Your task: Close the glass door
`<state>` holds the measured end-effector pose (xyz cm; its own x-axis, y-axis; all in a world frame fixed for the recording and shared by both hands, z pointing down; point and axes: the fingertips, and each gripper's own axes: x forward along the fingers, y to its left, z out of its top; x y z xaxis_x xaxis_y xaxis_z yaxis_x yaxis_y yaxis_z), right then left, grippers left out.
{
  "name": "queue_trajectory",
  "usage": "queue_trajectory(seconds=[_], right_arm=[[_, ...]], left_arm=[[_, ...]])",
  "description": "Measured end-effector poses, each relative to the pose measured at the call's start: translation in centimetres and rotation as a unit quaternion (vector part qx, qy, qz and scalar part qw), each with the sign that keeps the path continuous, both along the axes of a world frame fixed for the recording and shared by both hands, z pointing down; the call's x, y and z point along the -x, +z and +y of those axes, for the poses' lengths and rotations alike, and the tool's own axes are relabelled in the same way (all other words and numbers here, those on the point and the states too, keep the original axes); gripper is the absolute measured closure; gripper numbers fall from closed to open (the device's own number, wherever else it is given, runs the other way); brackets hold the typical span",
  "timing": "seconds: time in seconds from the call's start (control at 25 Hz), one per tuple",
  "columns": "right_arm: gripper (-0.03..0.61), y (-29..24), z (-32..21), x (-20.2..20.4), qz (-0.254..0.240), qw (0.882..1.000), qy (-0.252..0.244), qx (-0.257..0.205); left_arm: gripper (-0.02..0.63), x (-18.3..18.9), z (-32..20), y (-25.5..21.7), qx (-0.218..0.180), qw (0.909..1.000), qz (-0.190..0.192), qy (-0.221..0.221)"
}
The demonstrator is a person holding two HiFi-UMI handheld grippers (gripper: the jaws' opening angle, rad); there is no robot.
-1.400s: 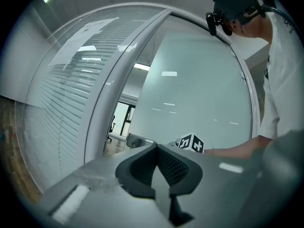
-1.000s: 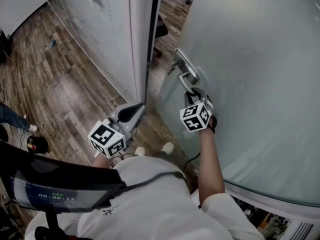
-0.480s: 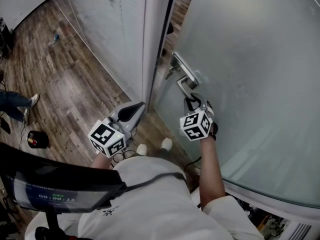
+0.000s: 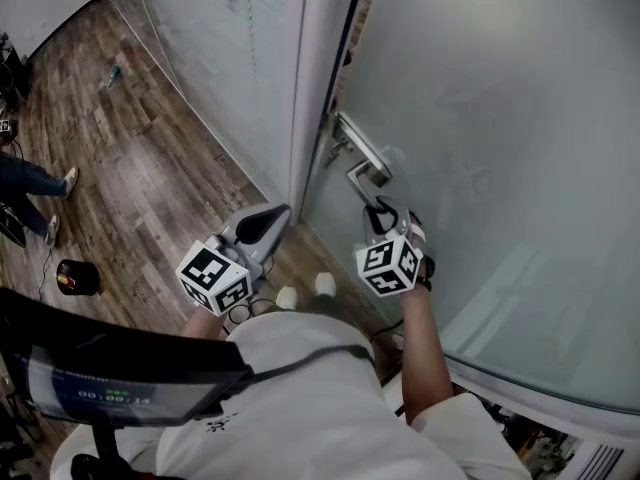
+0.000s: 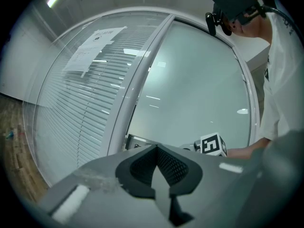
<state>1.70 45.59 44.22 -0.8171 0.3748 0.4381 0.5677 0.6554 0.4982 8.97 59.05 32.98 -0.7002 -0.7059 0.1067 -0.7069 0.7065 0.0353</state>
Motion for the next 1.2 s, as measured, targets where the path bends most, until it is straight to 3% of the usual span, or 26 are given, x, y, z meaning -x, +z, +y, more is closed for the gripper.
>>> queue_trajectory(seconds=[0.56,0.92,1.2], right_arm=[[0.485,-0.9,0.4,-1.5,0.005,0.999,-0.043,0.001],[0.479,-0.2,0.1,-0.3,0.008,0.999,-0.037,0.009],[0.453,-1.3,1.8,-1.4,-0.009,0.999,-0.009,0.039]], left_arm=[[0.607,1.6,-1.3,-1.5,0.004,0.9998,-0.006,-0.019],[0.607,2.6,-1.5,-1.2,0.006,0.9996,-0.008,-0.026],[0.607,1.0,0.6,-1.6,0.002,0.9998,-0.012,-0.015]])
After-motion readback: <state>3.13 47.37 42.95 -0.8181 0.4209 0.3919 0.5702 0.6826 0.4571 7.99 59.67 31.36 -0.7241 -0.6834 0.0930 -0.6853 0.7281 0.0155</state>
